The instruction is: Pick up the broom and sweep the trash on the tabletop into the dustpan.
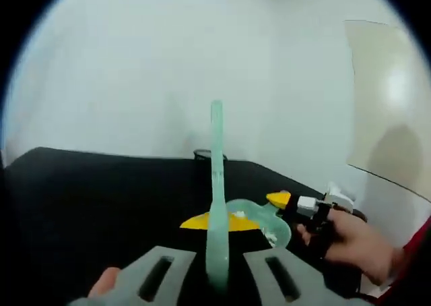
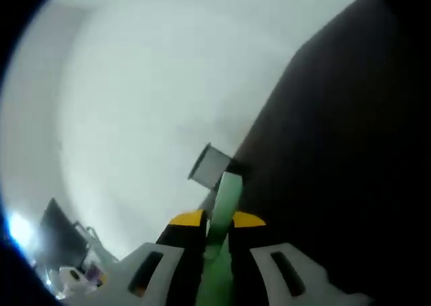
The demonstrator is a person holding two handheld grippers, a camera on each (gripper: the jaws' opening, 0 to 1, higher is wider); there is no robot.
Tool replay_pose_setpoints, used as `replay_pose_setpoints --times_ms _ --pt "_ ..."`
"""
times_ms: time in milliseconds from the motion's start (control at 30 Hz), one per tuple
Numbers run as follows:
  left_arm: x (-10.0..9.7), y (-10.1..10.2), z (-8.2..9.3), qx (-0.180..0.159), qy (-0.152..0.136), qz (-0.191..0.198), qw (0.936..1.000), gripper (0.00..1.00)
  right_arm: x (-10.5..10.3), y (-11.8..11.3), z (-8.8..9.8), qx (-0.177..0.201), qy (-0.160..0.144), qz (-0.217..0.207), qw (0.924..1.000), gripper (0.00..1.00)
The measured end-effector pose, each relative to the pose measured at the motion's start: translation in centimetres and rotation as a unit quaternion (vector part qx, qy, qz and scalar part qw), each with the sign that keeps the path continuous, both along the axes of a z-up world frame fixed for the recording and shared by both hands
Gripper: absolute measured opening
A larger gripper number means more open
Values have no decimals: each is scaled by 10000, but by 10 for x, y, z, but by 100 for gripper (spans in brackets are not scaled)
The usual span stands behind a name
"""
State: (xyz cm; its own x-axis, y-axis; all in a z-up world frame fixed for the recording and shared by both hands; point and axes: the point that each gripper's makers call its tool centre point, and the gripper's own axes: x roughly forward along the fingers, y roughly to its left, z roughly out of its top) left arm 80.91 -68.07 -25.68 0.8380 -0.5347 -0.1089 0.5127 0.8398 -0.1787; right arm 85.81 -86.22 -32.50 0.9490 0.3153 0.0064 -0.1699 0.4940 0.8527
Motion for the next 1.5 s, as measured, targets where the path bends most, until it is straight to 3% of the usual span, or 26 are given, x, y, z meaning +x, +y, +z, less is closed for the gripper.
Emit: replay_pose_setpoints --times_ms 100,200,300,433,467,533,633,667,733,867,1167,1333,1367,1400,1500 --pt "-4 15 18 -56 -340 201 9992 0 0 1 0 22 -11 15 10000 15" --pt "-10 30 17 45 -398 434 9983 0 0 1 0 -2 -16 7 10000 15" --pt "-12 50 15 77 -627 992 9931 0 -1 1 1 -8 -23 -1 10000 15" --pt "-14 66 12 228 -1226 1778 9761 0 -1 1 1 5 -10 -15 10000 15" --pt "-12 65 9 327 -1264 1884 9734 0 -1 0 0 9 -4 -22 10000 15" --pt "-8 55 1 283 -1209 1826 9753 0 -2 -1 0 20 19 -33 10000 15" --pt "0 36 -22 183 -782 1602 9838 0 -4 -3 -1 18 77 -32 10000 15" --pt "3 30 -21 -67 -835 1558 9842 0 -5 -3 -1 15 96 -26 9999 15" --pt "4 24 -19 220 -875 1570 9835 0 -9 -5 0 -6 105 -28 9999 15" --pt "6 13 -17 61 -805 1514 9852 1 -12 -7 2 27 71 -39 10000 15" --pt "2 6 -14 495 -1010 1649 9799 1 -13 -7 3 1 91 -48 9999 15" --pt "-9 -10 -14 585 -1142 1503 9803 1 -32 -27 3 -86 130 -212 9997 15" --pt "-10 -13 -16 561 -1122 1445 9815 2 -35 -30 2 -91 122 -225 9996 15" --pt "-11 -19 -17 332 -1086 1356 9842 2 -39 -33 2 -78 118 -231 9996 15" --pt "-12 -26 -17 433 -1069 1299 9848 4 -51 -45 3 -91 115 -304 9994 15"
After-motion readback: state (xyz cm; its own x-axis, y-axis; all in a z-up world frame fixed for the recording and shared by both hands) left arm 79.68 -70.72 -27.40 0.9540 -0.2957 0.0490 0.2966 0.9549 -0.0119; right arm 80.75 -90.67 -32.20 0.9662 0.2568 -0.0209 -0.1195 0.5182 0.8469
